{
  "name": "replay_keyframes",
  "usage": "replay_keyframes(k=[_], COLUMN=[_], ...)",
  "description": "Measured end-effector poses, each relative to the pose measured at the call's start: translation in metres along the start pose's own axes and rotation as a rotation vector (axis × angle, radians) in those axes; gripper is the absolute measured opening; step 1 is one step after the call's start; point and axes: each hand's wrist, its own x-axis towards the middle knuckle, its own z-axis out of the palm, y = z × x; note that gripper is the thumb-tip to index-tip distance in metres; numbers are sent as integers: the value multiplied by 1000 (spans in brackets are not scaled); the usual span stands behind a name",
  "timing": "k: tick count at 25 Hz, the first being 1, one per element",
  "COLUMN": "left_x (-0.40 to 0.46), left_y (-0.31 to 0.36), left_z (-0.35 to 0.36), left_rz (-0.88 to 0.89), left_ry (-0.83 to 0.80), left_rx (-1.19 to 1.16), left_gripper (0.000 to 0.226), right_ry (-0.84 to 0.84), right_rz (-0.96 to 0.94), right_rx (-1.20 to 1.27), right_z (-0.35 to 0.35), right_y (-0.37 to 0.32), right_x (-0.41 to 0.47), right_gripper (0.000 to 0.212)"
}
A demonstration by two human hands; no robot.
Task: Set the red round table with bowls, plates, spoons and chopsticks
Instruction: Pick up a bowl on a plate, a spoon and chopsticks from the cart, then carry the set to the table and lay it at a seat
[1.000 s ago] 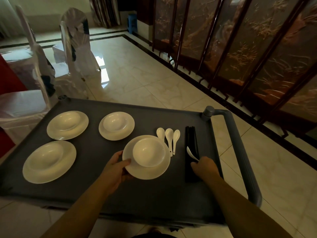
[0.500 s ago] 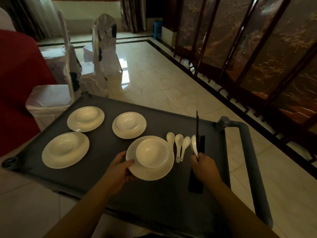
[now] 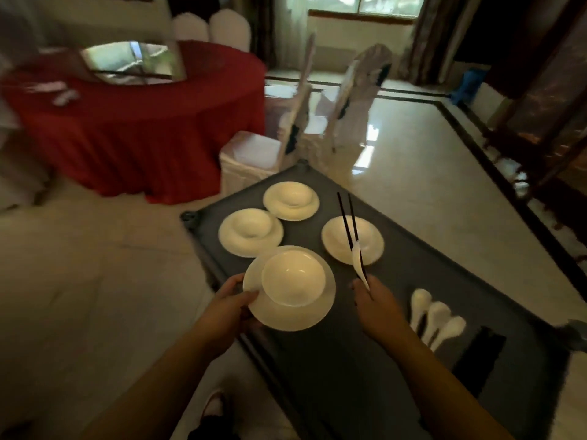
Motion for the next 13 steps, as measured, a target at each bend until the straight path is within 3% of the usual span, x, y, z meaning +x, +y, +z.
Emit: replay_keyframes(k=[5, 9, 13], left_x=[-49, -96, -131], left_y=[3, -3, -9], left_z=[-84, -149, -196], left_rz=[106, 192, 228], left_ry=[233, 440, 574], left_rx=[-176, -283, -383], left_gripper=[34, 31, 28], right_ry=[-230, -442, -603], right_rz=[-58, -207, -272], right_rx=[46, 21, -29], right_z=[80, 158, 225], right_y=[-49, -95, -132], right_x=[12, -2, -25], right_gripper=[27, 14, 19])
